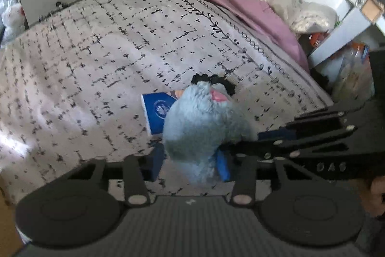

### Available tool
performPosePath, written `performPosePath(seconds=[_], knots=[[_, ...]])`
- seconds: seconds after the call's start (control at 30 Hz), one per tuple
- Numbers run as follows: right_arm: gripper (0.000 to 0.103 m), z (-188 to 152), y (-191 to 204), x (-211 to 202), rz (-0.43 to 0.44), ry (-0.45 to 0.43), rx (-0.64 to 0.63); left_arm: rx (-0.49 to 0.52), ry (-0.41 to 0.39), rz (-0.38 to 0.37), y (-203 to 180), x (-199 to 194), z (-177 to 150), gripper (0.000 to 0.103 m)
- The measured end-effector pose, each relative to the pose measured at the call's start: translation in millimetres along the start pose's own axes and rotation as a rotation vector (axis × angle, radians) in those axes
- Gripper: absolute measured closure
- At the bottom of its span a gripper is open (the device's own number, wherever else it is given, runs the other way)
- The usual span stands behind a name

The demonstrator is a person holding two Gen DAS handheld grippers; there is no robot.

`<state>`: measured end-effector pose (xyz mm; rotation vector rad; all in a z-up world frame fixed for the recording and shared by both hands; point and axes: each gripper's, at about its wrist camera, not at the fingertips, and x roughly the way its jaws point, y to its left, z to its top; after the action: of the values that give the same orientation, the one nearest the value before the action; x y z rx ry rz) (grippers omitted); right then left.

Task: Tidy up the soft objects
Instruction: 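Close both tools on the grey plush from opposite sides and lift it, then carry the grey plush over the box and open both tools to drop it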

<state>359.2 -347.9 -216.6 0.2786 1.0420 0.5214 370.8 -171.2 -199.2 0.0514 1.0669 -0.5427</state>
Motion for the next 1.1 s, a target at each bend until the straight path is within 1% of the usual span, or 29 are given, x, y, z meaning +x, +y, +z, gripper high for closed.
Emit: performPosePath(seconds=[0.03, 0.07, 0.1, 0.17, 0.37, 0.67, 1.1], knots=[[0.088, 0, 1, 0, -0.005, 0.002, 0.000, -0.009, -0.002, -0.009, 0, 0, 0, 0.071], [0.088, 0, 1, 0, -0.009, 0.002, 0.003, -0.004, -0.008, -0.002, -2, -1, 0, 0.073], [0.089, 1, 3, -1, -0.014, 0.000, 0.005, 0.008, -0.015, 0.004, -5, -2, 0, 0.074], [0.089, 1, 5, -3, -0.020, -0.006, 0.001, 0.000, -0.021, -0.002, -6, -7, 1, 0.075], [0.089, 4, 19, -15, -0.023, -0.026, -0.016, 0.013, -0.053, -0.007, -6, -26, 4, 0.076], [0.089, 13, 56, -32, -0.013, -0.079, -0.057, 0.029, -0.126, 0.031, -2, -72, 2, 0.076], [0.089, 16, 119, -51, 0.002, -0.144, -0.140, 0.005, -0.231, 0.077, 14, -142, -21, 0.076]])
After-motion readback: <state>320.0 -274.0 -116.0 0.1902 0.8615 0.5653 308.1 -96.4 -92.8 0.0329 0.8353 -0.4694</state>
